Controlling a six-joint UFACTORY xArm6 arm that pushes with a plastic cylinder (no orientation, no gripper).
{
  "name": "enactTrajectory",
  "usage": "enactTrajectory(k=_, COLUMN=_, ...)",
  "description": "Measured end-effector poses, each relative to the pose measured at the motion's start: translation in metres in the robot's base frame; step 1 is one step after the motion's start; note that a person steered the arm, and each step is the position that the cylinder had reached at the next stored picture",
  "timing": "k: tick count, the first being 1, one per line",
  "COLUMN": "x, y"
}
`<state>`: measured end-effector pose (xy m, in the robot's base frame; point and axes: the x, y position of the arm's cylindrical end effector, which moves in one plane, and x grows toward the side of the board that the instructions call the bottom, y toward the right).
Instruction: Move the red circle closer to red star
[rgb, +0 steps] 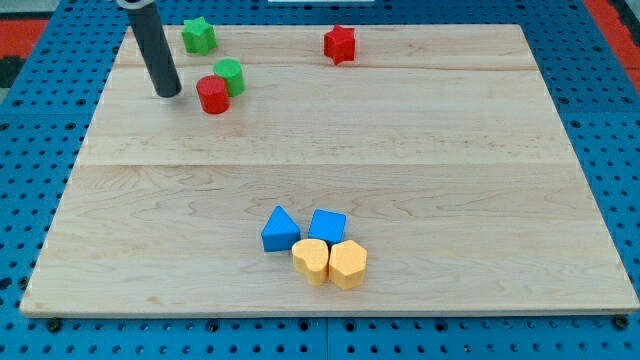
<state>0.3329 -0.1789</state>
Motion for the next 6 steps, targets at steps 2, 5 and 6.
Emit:
enactTrajectory(k=2, x=-0.004, y=0.152)
enactTrajectory(k=5, x=0.004, y=0.204)
enactTrajectory(k=6, x=0.012, y=0.237)
